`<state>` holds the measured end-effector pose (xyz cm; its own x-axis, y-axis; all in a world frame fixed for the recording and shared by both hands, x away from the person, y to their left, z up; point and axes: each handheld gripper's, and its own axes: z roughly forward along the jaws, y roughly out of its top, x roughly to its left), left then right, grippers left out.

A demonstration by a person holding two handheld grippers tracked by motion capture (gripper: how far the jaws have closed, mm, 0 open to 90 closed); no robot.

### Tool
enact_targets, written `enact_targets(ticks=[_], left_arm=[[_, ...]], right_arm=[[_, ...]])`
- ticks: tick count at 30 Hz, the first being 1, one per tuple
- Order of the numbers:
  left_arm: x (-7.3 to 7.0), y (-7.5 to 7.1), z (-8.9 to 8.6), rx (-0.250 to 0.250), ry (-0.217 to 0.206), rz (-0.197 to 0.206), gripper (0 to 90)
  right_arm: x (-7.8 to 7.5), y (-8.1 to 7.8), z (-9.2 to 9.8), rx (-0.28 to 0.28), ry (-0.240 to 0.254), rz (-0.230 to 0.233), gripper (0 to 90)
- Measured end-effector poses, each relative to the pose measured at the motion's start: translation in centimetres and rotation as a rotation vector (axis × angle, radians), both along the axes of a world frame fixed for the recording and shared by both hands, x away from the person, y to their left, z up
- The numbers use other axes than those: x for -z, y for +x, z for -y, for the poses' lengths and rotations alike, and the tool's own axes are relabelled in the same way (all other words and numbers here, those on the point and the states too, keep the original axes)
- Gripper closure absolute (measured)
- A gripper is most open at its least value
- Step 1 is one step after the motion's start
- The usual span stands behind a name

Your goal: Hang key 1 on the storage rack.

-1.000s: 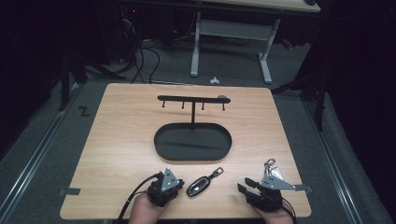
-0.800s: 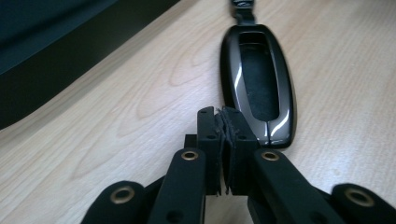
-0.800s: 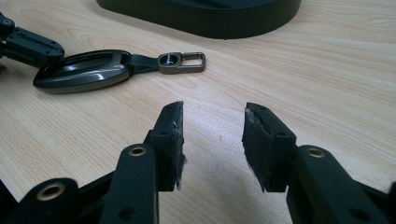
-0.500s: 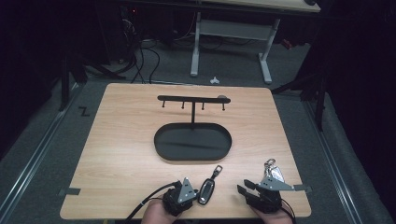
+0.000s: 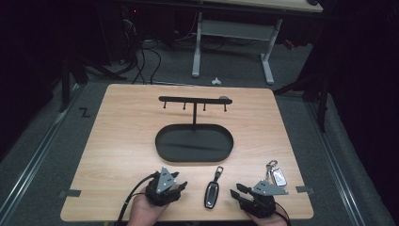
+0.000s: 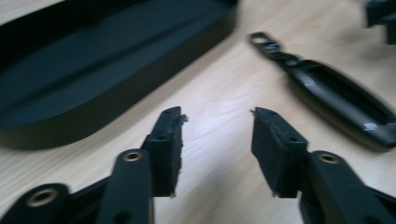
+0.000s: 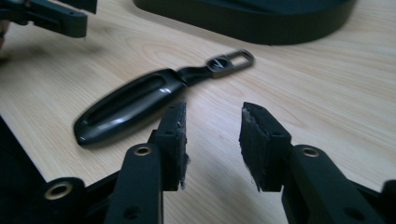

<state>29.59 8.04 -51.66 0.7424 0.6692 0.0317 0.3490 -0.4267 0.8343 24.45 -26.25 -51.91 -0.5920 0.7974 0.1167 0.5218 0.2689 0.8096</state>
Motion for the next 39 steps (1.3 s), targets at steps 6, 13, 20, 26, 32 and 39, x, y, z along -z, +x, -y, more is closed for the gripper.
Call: enact_targets(ticks=[6,13,20,26,32,39], left_arm=[[-0.4,-0.5,-3.4,-0.134,-0.043,0.050,39.3],[-0.3,-1.2,-6.2,-0.219,-0.044,0.062,37.5],[-0.3,-1.3,-7.0,-0.243,-0.044,0.056,37.7],[-0.1,-1.0,-6.2,-0.216,-0.032,0.049,37.7],[-0.1,-0.8,-5.5,-0.192,-0.030,0.051,37.7],[-0.2,-0.6,-5.3,-0.177,-0.042,0.051,37.7]], right_arm=[[-0.1,0.9,-2.2,-0.070,0.005,-0.012,70.3],[-0.2,1.6,-4.9,-0.192,-0.015,-0.011,89.7],[0.2,1.7,-6.2,-0.264,-0.069,-0.031,90.0],[0.3,1.8,-5.5,-0.230,-0.085,-0.033,90.0],[0.2,2.1,-3.0,-0.144,-0.110,-0.023,90.0],[0.3,2.8,-0.2,-0.054,-0.104,-0.027,89.2]])
